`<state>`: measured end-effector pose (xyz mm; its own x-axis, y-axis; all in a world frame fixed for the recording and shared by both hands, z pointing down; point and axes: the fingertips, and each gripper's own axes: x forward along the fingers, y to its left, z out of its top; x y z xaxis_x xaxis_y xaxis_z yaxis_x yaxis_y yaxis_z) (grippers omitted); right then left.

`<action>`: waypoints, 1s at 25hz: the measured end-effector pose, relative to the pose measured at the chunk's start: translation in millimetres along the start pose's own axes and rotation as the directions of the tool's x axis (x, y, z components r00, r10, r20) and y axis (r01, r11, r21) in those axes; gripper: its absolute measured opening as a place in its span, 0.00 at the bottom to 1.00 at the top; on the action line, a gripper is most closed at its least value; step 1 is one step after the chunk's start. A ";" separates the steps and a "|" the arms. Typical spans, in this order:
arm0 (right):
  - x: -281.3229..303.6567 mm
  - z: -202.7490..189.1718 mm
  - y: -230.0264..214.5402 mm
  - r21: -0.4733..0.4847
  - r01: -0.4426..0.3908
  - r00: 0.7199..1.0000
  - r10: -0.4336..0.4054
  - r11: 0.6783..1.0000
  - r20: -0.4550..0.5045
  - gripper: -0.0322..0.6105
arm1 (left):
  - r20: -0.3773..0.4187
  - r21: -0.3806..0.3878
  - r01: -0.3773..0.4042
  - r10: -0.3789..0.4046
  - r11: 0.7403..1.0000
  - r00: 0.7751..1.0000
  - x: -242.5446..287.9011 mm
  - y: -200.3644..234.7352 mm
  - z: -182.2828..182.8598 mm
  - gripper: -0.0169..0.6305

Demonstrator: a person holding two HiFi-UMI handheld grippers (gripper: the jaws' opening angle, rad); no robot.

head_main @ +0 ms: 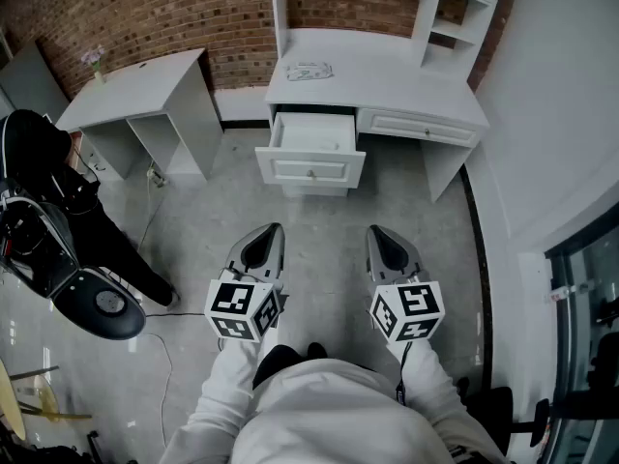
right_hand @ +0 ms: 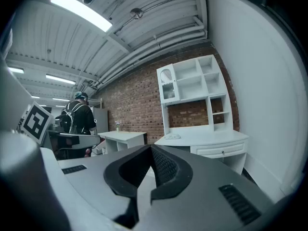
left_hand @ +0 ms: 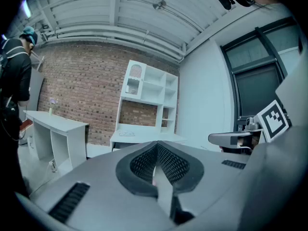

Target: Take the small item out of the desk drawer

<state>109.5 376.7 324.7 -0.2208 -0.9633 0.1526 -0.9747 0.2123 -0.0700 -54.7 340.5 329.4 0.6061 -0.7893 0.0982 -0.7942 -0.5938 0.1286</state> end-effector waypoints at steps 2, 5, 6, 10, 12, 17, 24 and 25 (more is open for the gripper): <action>2.5 -2.7 0.3 0.004 -0.003 1.000 0.003 1.000 -0.003 0.09 | -0.004 0.002 -0.004 0.004 1.000 1.000 3.2 2.7 -1.3 0.05; 2.5 -6.7 0.5 0.010 -0.014 1.000 0.015 1.000 -0.010 0.09 | -0.011 0.001 -0.007 0.007 1.000 1.000 6.5 4.2 -3.5 0.05; 2.7 -7.1 0.3 0.015 -0.019 1.000 0.020 1.000 -0.012 0.09 | -0.011 0.001 -0.007 0.007 1.000 1.000 7.8 4.6 -2.7 0.05; 8.9 -6.4 -1.9 0.020 -0.023 1.000 0.023 1.000 -0.014 0.09 | 0.003 -0.001 -0.003 0.003 1.000 1.000 14.3 8.0 2.8 0.05; 14.5 -7.6 -1.9 0.020 -0.020 1.000 0.021 1.000 -0.017 0.09 | 0.003 -0.006 -0.003 0.003 1.000 1.000 17.4 12.0 1.5 0.05; 40.4 -8.4 1.1 0.020 -0.016 1.000 0.016 1.000 -0.023 0.09 | -0.002 -0.022 -0.005 0.005 1.000 1.000 33.9 35.5 -1.3 0.05; 107.5 -3.9 -12.6 0.025 0.013 1.000 -0.012 1.000 -0.029 0.09 | -0.025 -0.046 0.005 -0.006 0.999 1.000 89.4 85.3 -5.5 0.05; 118.3 -1.8 -14.8 0.026 0.020 0.999 -0.019 0.999 -0.028 0.09 | -0.029 -0.046 0.006 -0.008 0.999 1.000 98.6 93.2 -4.0 0.05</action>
<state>97.7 259.8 345.5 -0.2028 -0.9622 0.1817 -0.9777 0.1885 -0.0927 -68.8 208.0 355.0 0.6131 -0.7799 0.1260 -0.7876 -0.5910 0.1742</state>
